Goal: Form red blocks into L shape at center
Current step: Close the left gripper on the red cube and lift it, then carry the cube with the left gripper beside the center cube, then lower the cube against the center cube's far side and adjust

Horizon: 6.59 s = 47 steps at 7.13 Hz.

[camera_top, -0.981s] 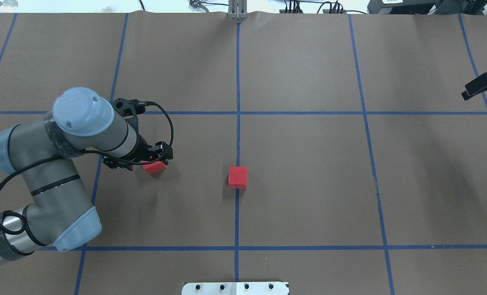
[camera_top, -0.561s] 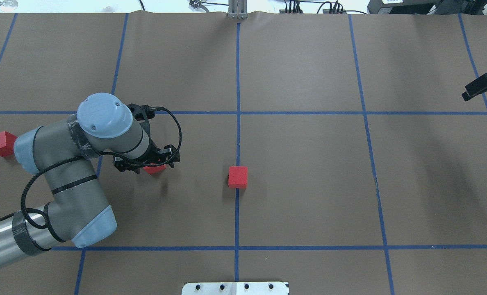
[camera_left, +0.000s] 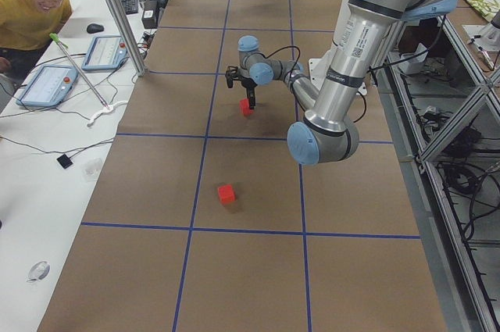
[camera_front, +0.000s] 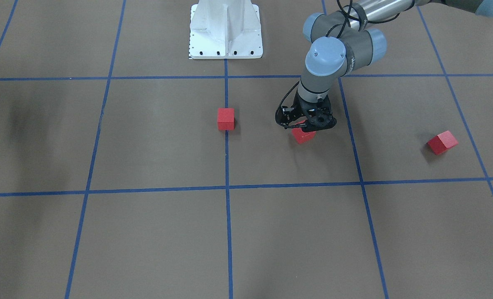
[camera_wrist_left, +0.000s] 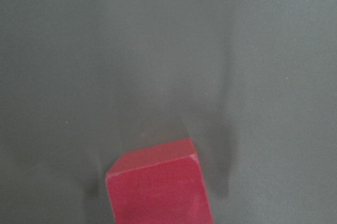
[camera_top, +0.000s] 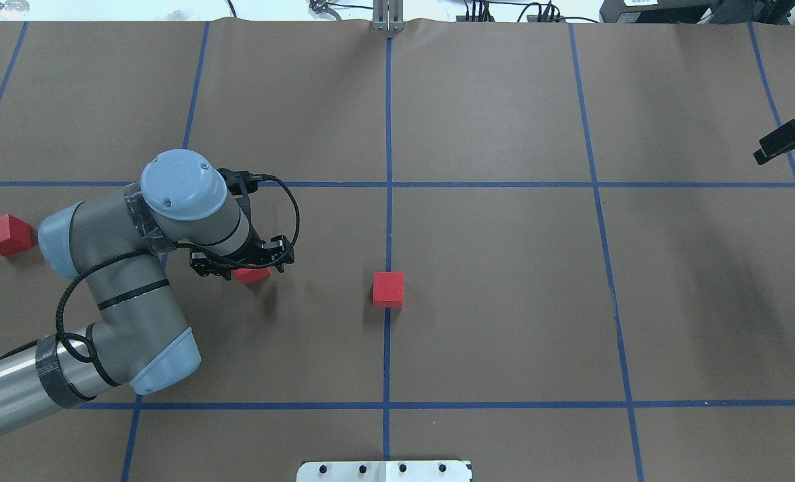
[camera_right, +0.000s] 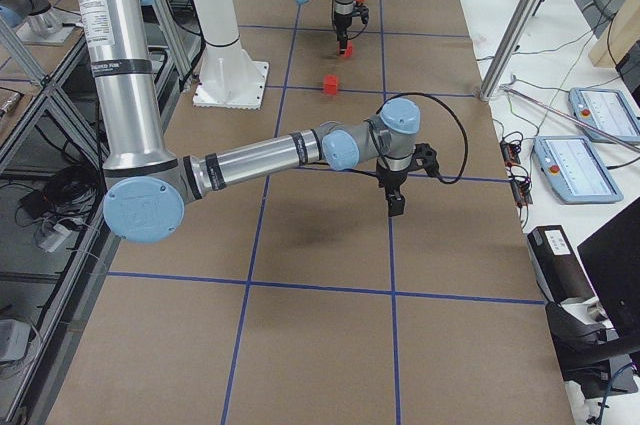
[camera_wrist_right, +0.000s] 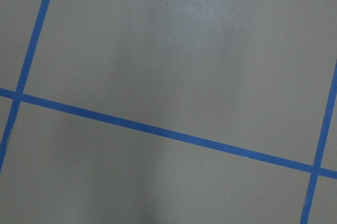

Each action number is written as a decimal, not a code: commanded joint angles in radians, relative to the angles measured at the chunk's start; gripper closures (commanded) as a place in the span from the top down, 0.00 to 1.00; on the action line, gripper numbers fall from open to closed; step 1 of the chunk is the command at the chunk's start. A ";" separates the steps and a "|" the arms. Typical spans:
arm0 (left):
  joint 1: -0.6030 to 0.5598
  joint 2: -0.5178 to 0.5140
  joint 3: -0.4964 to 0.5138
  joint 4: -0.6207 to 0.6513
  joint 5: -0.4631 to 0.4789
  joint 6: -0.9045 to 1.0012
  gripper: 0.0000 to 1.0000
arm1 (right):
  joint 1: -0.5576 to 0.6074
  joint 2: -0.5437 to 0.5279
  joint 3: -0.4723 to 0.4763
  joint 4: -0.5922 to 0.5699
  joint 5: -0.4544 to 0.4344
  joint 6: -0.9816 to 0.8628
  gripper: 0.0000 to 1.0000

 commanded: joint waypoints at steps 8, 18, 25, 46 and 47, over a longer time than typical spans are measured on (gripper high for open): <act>-0.032 0.006 0.019 0.002 -0.002 0.019 0.79 | 0.000 0.000 0.004 0.002 -0.002 0.000 1.00; -0.044 -0.355 0.219 0.020 -0.002 0.034 0.00 | 0.000 0.000 0.000 0.002 0.000 0.000 1.00; 0.079 -0.531 0.413 0.022 0.106 0.148 0.00 | 0.000 0.000 0.001 0.002 -0.002 0.006 1.00; 0.090 -0.503 0.407 0.081 0.054 0.122 0.00 | 0.000 0.000 0.004 0.002 0.000 0.014 1.00; 0.090 -0.503 0.407 0.081 0.054 0.122 0.00 | 0.000 0.000 0.006 0.002 0.000 0.014 1.00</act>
